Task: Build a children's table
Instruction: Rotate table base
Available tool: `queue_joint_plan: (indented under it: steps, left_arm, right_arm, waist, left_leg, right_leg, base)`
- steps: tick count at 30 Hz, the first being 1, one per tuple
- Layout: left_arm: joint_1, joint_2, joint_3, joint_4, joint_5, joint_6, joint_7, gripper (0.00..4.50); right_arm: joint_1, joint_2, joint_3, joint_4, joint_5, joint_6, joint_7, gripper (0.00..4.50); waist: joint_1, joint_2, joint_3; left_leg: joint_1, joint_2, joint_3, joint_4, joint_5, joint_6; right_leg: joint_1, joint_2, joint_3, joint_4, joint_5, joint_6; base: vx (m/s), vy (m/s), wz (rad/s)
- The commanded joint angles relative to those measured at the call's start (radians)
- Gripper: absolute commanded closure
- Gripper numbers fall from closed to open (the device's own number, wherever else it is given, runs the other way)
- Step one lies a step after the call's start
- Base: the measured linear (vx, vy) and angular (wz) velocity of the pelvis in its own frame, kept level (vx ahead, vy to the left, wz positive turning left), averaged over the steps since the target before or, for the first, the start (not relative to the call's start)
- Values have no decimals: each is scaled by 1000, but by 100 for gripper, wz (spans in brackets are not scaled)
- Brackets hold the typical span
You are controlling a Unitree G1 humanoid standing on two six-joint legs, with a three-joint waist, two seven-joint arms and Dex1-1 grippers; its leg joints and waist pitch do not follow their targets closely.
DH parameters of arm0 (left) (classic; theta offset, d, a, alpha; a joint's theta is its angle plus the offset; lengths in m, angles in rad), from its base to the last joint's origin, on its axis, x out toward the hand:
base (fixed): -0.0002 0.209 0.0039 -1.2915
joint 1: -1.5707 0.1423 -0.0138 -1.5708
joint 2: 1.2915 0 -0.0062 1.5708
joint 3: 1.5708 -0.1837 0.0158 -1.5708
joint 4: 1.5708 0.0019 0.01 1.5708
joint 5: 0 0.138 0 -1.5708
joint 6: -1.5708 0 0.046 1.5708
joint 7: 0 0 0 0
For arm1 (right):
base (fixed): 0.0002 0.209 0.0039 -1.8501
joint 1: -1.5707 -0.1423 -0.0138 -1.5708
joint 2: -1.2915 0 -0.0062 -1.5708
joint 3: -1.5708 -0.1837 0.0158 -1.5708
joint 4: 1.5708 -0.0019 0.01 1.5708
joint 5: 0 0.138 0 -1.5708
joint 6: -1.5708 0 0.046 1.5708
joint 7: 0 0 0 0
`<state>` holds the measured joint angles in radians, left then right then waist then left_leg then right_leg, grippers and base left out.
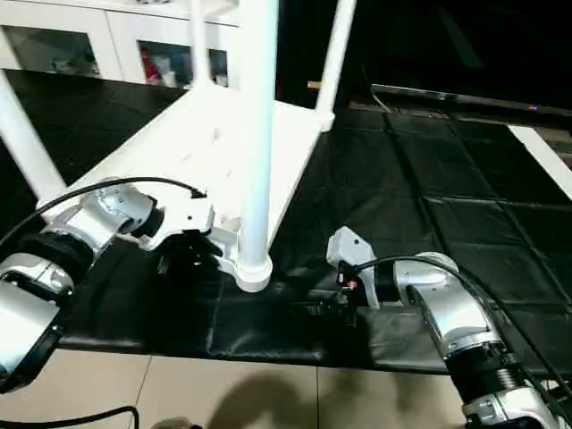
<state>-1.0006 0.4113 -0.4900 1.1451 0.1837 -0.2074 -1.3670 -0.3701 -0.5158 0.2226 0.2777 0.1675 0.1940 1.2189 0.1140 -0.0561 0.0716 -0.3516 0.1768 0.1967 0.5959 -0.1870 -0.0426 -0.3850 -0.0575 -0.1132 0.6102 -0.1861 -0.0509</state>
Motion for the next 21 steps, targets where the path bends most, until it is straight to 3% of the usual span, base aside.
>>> queue_joint_plan:
  steps: [1,6,11,14,16,18,21]
  left_arm:
    - [7,6,-25,26,31,52,-45,419]
    - [16,-23,9,13,-5,177,-113,447]
    - [33,-100,110,14,-89,290,44,447]
    - [62,-121,128,-9,-109,320,51,447]
    - [62,-121,128,-9,-109,320,51,447]
    - [151,-109,91,-109,-77,167,39,447]
    - [169,-97,80,-137,-65,126,30,447]
  right_arm:
    - [7,-8,-3,-16,3,7,-1,0]
    - [6,-5,-10,-12,1,-6,-15,0]
    - [2,4,-20,-7,6,-10,-29,0]
    - [1,5,-19,-5,5,-10,-30,0]
    - [1,5,-19,-5,5,-10,-30,0]
    - [3,7,-16,-5,2,-16,-35,0]
    - [3,8,-16,-5,3,-16,-38,0]
  waist:
    - [10,11,-76]
    - [8,12,-74]
    - [11,11,-75]
    - [10,7,-75]
    - [7,8,-75]
    - [8,11,-75]
    - [8,13,-75]
  left_leg:
    - [6,73,-39,-63,-156,40]
    - [8,72,-37,-62,-163,40]
    - [11,71,-37,-59,-180,43]
    - [3,66,-40,-59,-166,54]
    - [4,66,-40,-59,-165,58]
    - [8,73,-42,-61,-176,58]
    - [9,72,-38,-62,-179,59]
  right_leg:
    - [60,-125,74,-84,-235,-153]
    - [58,-124,74,-87,-248,-166]
    - [58,-125,71,-93,-272,-179]
    - [63,-123,68,-94,-292,-155]
    - [61,-122,68,-96,-296,-148]
    - [57,-126,70,-98,-291,-149]
    - [54,-119,69,-95,-283,-146]
  base:
    - [0,0,0]
    - [0,0,0]
    - [0,0,0]
    - [0,0,0]
    - [0,0,0]
    - [0,0,0]
    - [0,0,0]
